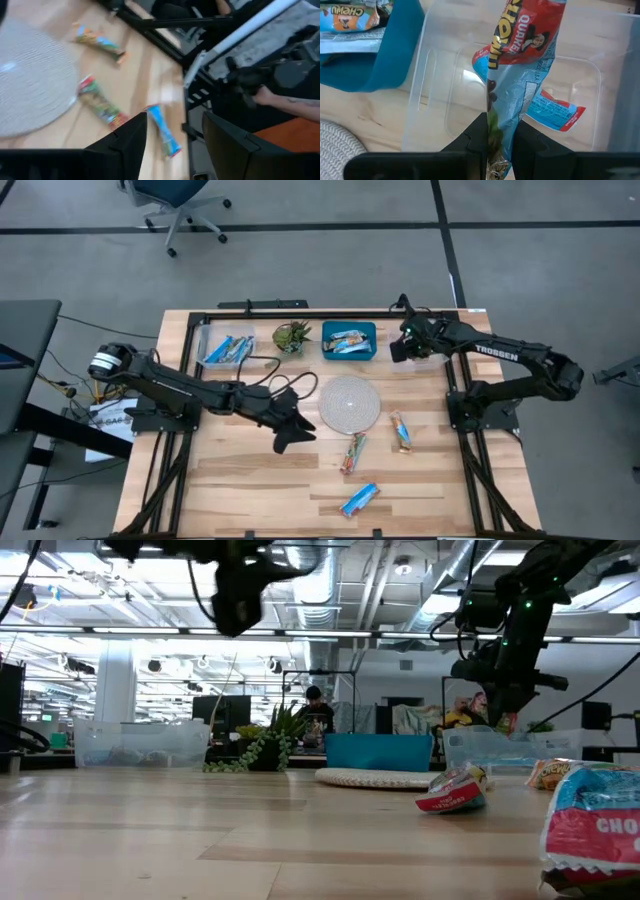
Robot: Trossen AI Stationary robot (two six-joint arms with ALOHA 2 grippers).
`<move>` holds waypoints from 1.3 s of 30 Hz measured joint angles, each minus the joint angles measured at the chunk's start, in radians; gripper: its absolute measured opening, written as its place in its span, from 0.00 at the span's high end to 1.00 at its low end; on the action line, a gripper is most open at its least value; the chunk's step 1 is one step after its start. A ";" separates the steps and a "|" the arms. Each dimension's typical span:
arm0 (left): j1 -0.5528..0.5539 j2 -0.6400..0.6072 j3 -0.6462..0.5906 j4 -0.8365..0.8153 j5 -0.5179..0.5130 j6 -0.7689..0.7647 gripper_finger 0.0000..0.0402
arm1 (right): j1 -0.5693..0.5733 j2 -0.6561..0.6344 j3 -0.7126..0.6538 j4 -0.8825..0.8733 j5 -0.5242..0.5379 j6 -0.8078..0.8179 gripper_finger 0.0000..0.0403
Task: Pick and place Granola Bars by type
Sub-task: Put the red granola bar into the right transparent bin
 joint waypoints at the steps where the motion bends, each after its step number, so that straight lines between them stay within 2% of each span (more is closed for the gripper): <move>1: -0.004 -0.022 -0.027 -0.003 -0.018 -0.004 0.55 | 0.000 0.000 0.000 0.000 0.000 -0.001 0.88; 7: -0.039 -0.212 -0.170 -0.005 -0.139 -0.017 0.55 | -0.019 0.001 0.000 0.005 -0.016 -0.019 0.82; 17: -0.093 -0.481 -0.354 -0.016 -0.242 0.031 0.55 | -0.057 0.001 0.000 0.005 -0.051 0.006 0.60; 25: -0.117 -0.621 -0.478 0.002 -0.235 0.093 0.55 | -0.055 0.001 0.000 0.005 -0.073 0.049 0.52; 33: -0.117 -0.772 -0.660 0.185 -0.165 0.128 0.55 | -0.055 0.001 0.000 0.005 -0.114 0.089 0.54; 39: -0.117 -0.862 -0.722 0.201 -0.136 0.148 0.54 | -0.055 0.001 0.002 0.002 -0.142 0.107 0.55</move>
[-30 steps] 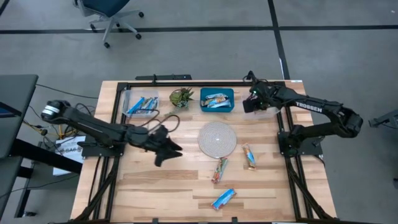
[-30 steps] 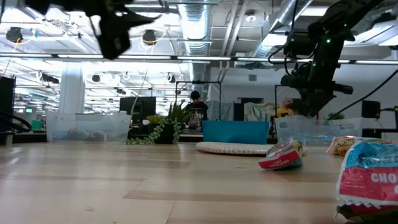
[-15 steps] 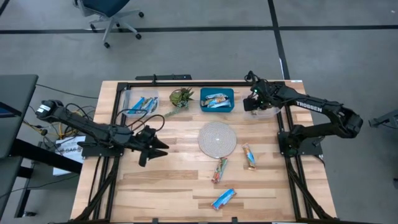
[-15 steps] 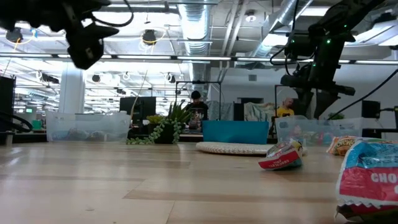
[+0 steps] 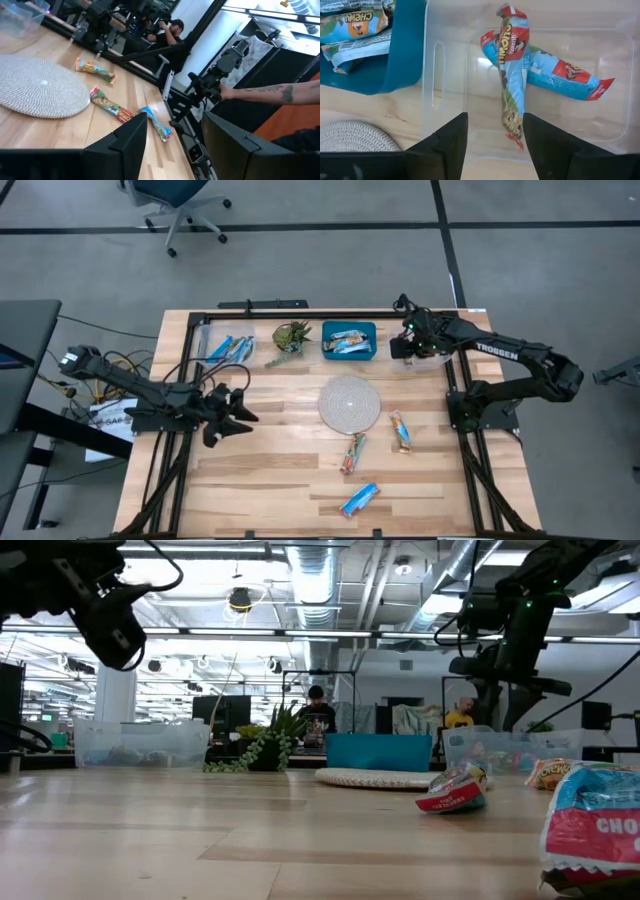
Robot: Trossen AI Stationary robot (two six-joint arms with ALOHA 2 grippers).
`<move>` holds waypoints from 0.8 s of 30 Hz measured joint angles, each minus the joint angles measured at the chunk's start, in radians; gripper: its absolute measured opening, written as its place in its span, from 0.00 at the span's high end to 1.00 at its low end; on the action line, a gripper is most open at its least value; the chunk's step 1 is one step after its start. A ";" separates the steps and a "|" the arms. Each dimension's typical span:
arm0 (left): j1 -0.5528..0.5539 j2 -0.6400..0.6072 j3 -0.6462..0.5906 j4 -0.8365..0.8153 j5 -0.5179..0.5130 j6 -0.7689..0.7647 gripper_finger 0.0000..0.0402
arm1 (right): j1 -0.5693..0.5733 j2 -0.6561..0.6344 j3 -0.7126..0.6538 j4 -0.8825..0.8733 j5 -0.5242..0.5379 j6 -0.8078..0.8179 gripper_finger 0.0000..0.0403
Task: Pick and place Granola Bars by type
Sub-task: Put the red granola bar into the right transparent bin
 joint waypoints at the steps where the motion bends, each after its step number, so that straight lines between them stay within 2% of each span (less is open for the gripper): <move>1: 0.000 -0.013 -0.008 -0.005 0.000 0.001 0.54 | 0.000 0.000 0.005 -0.002 0.000 0.001 0.56; 9: 0.002 -0.103 -0.053 0.003 0.017 0.003 0.54 | -0.001 0.000 0.077 0.002 0.011 -0.001 0.56; 15: 0.033 -0.152 -0.054 -0.052 0.032 0.034 0.54 | -0.001 0.000 0.112 0.000 0.013 -0.016 0.57; 24: 0.225 -0.238 -0.054 -0.158 0.239 0.042 0.54 | 0.018 0.000 0.139 -0.034 -0.010 -0.016 0.57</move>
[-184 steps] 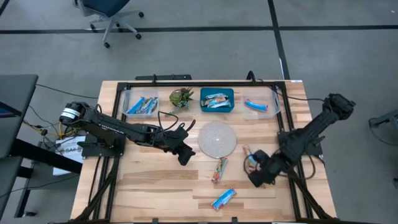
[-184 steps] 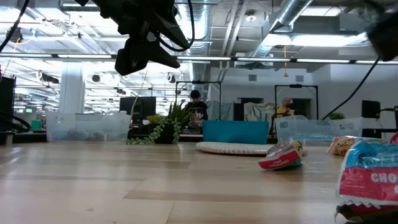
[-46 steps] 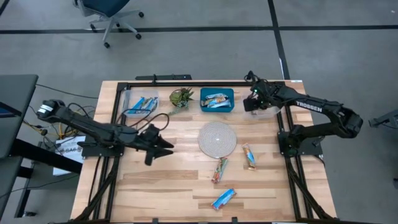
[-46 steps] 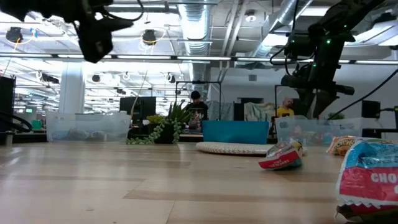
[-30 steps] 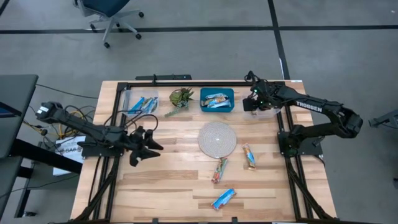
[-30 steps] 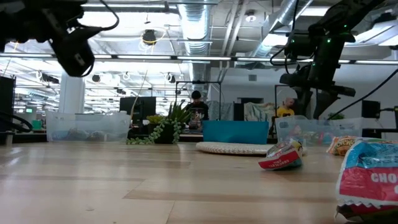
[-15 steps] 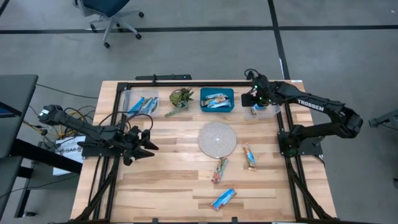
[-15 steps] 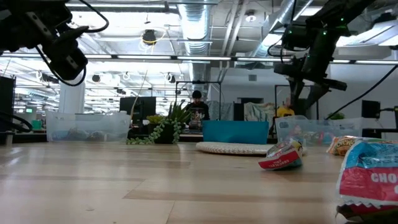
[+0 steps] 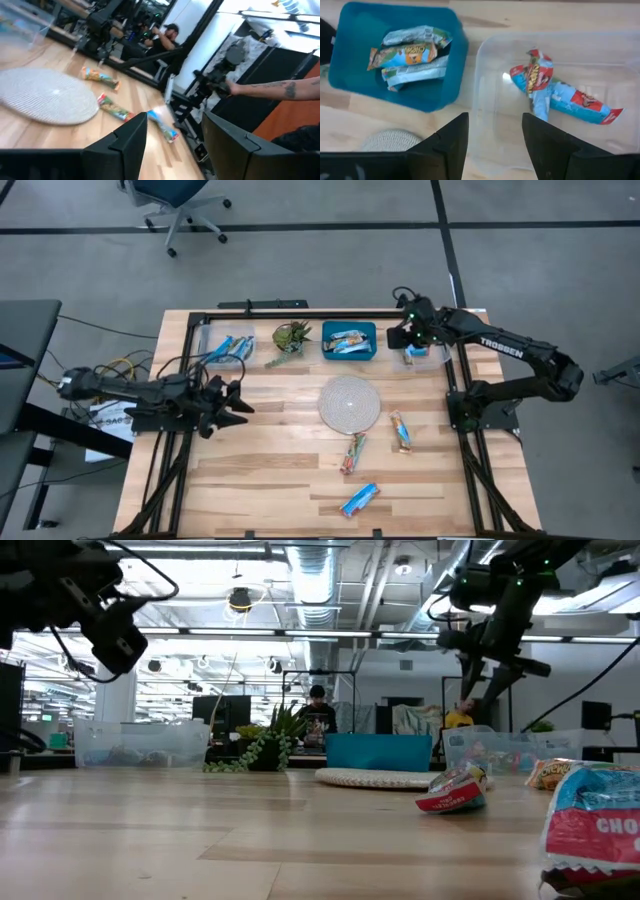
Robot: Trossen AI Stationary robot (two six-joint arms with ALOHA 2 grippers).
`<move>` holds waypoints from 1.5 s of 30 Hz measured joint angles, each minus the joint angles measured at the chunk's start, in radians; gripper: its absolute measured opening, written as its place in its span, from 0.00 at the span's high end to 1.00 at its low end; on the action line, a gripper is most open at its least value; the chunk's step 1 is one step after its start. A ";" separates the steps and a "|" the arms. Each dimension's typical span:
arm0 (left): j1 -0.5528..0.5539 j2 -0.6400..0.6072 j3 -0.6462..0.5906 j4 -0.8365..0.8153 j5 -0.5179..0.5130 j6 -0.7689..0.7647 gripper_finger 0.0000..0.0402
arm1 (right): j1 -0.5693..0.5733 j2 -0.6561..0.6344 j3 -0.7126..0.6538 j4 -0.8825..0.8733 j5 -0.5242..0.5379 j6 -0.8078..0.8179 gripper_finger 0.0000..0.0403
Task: Pick and place Granola Bars by type
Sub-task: Put the red granola bar into the right transparent bin
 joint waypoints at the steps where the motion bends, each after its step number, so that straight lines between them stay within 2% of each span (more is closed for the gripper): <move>1: 0.020 -0.011 0.000 -0.024 0.012 0.000 0.54 | 0.009 0.000 0.002 -0.005 -0.002 0.001 0.57; 5: 0.068 -0.046 0.000 -0.121 -0.013 -0.001 0.54 | 0.059 0.000 0.008 -0.017 -0.004 0.007 0.57; 10: 0.073 -0.065 -0.001 -0.166 -0.113 -0.001 0.54 | 0.126 0.000 0.008 -0.018 -0.004 0.023 0.57; 13: 0.073 -0.064 -0.002 -0.200 -0.137 -0.002 0.54 | 0.176 0.000 0.008 -0.018 -0.007 0.028 0.57; 19: 0.072 -0.065 -0.002 -0.226 -0.106 0.002 0.54 | 0.313 0.000 0.008 -0.017 -0.053 0.076 0.57; 33: 0.072 -0.065 -0.003 -0.298 -0.106 0.005 0.54 | 0.713 0.000 0.008 0.030 -0.059 0.397 0.57; 39: 0.072 -0.065 -0.003 -0.298 -0.108 0.005 0.54 | 0.828 0.000 0.008 0.071 -0.058 0.482 0.57; 45: 0.072 -0.065 -0.003 -0.298 -0.108 -0.009 0.54 | 0.914 0.000 0.008 0.147 -0.058 0.495 0.57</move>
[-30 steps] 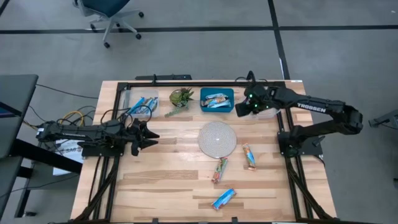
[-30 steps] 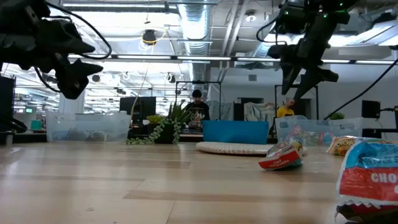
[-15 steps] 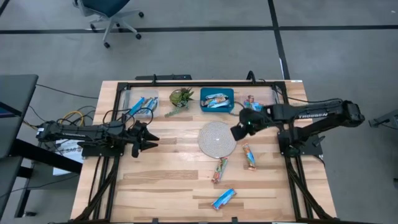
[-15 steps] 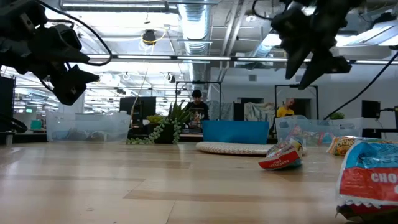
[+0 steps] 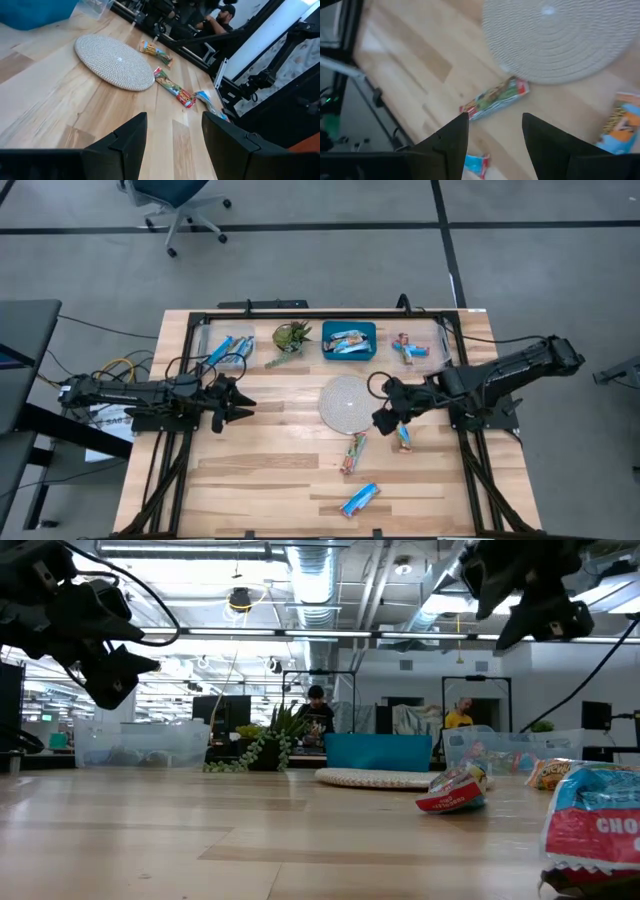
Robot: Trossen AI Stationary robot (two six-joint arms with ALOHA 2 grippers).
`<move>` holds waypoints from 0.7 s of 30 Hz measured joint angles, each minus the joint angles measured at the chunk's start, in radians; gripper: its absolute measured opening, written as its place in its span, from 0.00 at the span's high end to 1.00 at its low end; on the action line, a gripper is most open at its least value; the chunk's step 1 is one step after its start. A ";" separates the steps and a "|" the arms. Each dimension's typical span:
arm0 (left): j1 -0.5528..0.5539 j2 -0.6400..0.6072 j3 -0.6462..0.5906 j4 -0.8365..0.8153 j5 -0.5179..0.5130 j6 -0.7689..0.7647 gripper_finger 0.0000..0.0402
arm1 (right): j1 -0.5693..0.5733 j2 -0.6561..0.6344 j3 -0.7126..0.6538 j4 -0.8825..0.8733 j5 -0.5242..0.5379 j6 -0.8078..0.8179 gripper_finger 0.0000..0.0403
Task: Pick and place Granola Bars by type
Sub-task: Put the red granola bar into the right transparent bin
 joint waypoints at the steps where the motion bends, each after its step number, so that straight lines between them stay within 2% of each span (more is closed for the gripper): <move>1: 0.000 0.000 0.000 0.000 0.000 -0.007 0.54 | 0.011 0.000 0.000 0.012 0.000 -0.001 0.57; 13: 0.000 0.000 0.000 0.000 0.000 -0.005 0.54 | 0.080 0.009 0.000 0.079 0.008 -0.082 0.57; 17: 0.000 0.000 0.000 0.007 0.004 0.104 0.54 | 0.104 0.042 0.002 0.098 -0.008 -0.129 0.57; 21: 0.000 0.000 0.000 0.011 0.036 0.199 0.54 | 0.151 0.129 0.045 0.095 -0.063 -0.235 0.57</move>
